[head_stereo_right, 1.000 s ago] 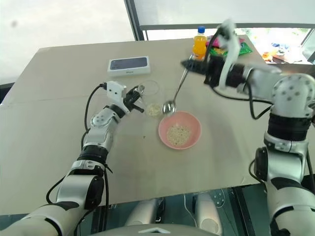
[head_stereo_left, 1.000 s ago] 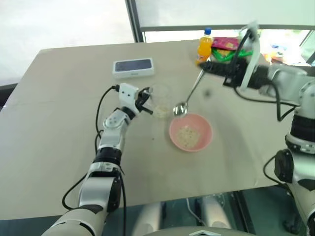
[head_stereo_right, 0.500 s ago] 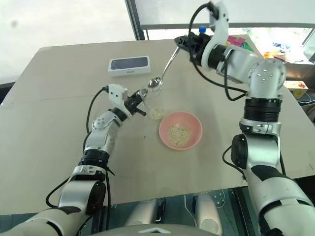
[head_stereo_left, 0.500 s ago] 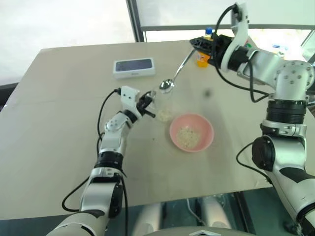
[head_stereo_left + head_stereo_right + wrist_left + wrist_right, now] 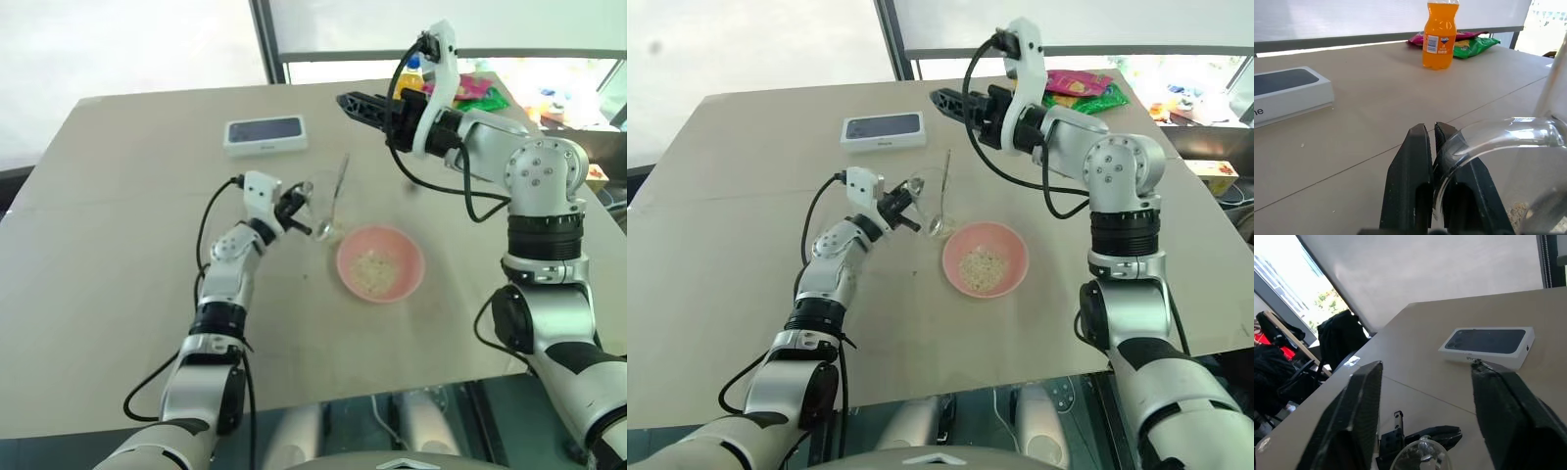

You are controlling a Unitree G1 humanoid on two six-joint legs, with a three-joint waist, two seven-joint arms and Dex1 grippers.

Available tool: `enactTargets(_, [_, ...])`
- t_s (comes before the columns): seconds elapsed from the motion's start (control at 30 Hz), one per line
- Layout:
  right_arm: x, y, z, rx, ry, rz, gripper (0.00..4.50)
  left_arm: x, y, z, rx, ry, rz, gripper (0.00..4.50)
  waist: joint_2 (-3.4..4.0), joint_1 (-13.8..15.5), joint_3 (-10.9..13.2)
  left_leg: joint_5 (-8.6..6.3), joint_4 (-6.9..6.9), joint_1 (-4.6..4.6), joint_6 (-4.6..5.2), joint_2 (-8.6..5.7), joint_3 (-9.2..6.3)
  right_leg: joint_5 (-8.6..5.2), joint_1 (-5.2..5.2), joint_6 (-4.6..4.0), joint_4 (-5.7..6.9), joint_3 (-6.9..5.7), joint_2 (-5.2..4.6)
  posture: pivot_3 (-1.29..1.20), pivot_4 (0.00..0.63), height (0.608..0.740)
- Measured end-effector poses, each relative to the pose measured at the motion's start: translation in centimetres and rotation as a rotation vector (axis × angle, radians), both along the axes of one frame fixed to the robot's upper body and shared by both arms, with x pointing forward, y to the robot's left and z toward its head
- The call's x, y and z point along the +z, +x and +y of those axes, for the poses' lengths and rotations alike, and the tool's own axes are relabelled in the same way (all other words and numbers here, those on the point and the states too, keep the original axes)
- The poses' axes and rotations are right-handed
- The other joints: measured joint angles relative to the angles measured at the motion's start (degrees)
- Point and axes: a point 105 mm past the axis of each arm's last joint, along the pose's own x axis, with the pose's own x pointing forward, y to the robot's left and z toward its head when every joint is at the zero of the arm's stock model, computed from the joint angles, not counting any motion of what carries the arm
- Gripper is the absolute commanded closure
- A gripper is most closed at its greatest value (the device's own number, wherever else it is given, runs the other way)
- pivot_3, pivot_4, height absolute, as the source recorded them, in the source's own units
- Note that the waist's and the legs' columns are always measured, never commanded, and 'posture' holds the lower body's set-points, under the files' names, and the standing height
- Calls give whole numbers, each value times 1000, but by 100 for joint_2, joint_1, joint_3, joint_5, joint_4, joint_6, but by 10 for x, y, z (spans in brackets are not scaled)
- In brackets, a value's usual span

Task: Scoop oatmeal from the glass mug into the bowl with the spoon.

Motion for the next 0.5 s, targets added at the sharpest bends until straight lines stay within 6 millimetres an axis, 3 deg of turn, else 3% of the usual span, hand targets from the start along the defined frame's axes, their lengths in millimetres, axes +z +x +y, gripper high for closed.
enactTargets(0.2, [3, 9, -16, -64, 28, -5, 633, 0, -1, -1, -17, -2, 2, 4500, 1, -17, 1, 0, -2, 0, 0, 0, 1, 0, -1, 0, -1, 0, 0, 0, 150, 740])
enactTargets(0.27, [4, 10, -16, -66, 30, -10, 600, 0, -1, -1, -19, -4, 3, 3773, 1, -28, 1, 0, -2, 0, 0, 0, 1, 0, -1, 0, -1, 0, 0, 0, 150, 740])
enactTargets(0.33, [4, 10, -15, -64, 31, -13, 600, -7, -3, -2, -24, 10, 25, 3322, 2, -46, 1, 0, -2, -2, 0, 0, 2, 0, -2, 0, -1, 1, 0, 0, 150, 740])
enactTargets(0.43, [4, 10, -15, -71, 31, -18, 600, -12, -5, -2, -21, 15, 33, 1861, 0, -60, 3, 1, -3, -8, -2, 2, 1, 0, -11, 0, 0, 1, 1, 0, 150, 740])
enactTargets(0.5, [4, 11, -16, -76, 30, -19, 600, -12, -4, 0, -16, 20, 33, 1861, 1, -62, 3, 1, -4, -9, -2, 2, 2, 0, -12, 0, 0, 1, 1, 0, 150, 740])
